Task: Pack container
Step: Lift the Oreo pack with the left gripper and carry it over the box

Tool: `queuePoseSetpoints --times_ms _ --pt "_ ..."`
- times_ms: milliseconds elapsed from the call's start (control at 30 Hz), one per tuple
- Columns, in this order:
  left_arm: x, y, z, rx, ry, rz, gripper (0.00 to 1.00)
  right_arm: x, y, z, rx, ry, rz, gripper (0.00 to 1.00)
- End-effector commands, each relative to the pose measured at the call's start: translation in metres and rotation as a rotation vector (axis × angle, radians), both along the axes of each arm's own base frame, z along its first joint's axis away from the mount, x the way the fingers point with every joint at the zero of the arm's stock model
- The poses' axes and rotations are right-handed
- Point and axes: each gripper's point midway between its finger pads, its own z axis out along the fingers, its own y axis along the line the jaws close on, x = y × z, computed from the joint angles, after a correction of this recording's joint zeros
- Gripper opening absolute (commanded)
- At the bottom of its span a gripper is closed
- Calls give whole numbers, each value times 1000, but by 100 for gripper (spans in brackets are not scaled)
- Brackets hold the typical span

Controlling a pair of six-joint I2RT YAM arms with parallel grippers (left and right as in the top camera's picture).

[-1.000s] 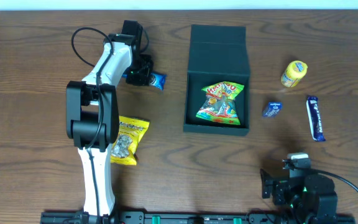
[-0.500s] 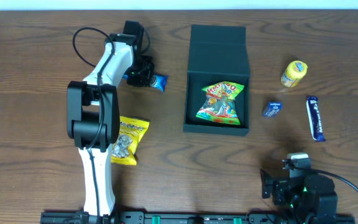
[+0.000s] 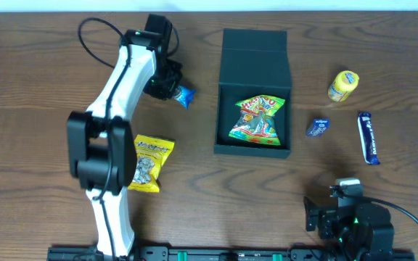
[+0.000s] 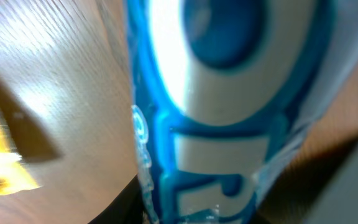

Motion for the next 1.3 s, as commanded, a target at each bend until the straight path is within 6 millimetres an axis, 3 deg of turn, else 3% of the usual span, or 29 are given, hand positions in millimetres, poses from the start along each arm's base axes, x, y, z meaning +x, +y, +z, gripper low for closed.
queuePoseSetpoints --times_ms 0,200,400,533,767,1033,1267 --pt "1 0 56 161 -167 -279 6 -1 -2 -3 0 5 -13 99" --pt "-31 -52 100 295 -285 -774 6 -1 -2 -3 0 6 -13 99" --pt "-82 -122 94 327 -267 -1189 6 -1 -2 -3 0 5 -13 99" --pt "-101 -149 85 344 -258 -1373 5 -1 -2 -3 0 6 -13 99" --pt "-111 -162 56 283 -172 -1398 6 -1 -2 -3 0 6 -13 99" --pt "-106 -159 17 231 -53 -1254 6 -1 -2 -3 0 5 -14 99" --pt "-101 -158 3 168 -9 -1110 6 -1 -2 -3 0 5 -13 99"
